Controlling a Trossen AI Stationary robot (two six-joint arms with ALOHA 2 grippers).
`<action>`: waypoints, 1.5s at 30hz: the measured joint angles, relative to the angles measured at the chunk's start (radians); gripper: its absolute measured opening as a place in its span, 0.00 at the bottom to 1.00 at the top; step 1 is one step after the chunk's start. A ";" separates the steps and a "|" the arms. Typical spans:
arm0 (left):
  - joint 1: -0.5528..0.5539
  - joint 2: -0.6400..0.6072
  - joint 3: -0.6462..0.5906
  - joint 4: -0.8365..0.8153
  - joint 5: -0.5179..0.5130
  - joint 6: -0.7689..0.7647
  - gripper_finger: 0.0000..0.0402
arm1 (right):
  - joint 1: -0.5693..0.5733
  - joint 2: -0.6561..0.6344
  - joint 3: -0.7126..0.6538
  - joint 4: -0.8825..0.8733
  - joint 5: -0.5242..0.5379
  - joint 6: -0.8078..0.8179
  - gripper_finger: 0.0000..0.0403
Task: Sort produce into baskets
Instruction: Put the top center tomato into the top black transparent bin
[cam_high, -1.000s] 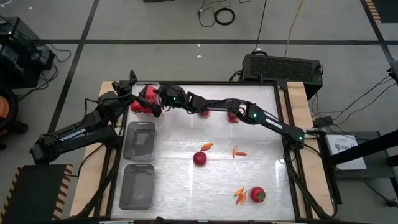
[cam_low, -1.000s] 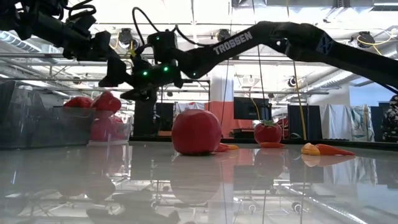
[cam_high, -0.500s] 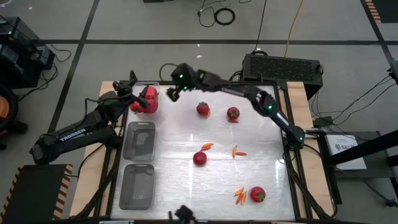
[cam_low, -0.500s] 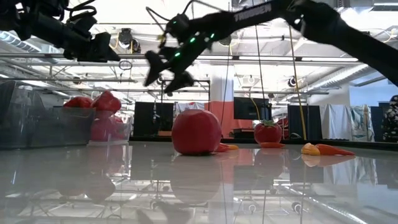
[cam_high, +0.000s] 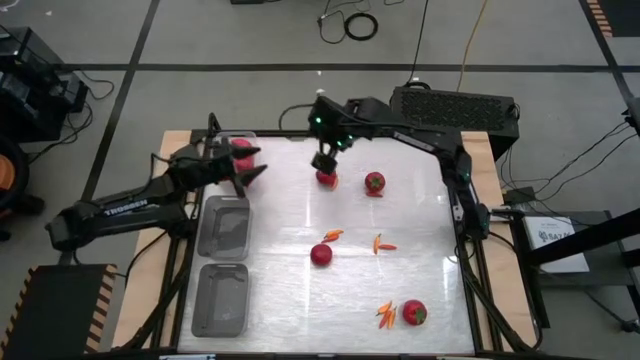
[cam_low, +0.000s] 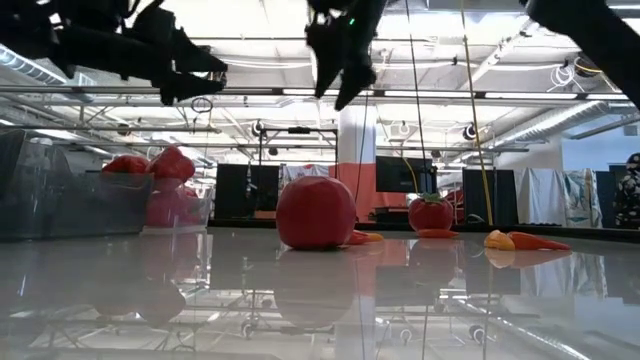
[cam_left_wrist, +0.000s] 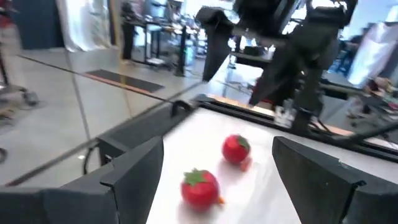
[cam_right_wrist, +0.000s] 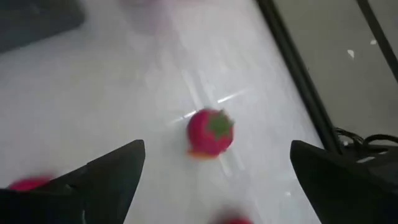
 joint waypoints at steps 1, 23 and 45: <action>-0.015 0.021 0.000 0.010 0.000 -0.007 0.77 | 0.014 -0.011 0.000 -0.016 0.001 -0.005 0.98; -0.343 0.670 0.270 0.090 -0.160 -0.007 0.77 | 0.260 -0.554 -0.894 0.403 0.120 0.005 0.98; -0.298 0.957 0.757 -0.281 -0.310 -0.042 0.77 | 0.302 -1.298 -1.844 1.075 0.426 0.445 0.98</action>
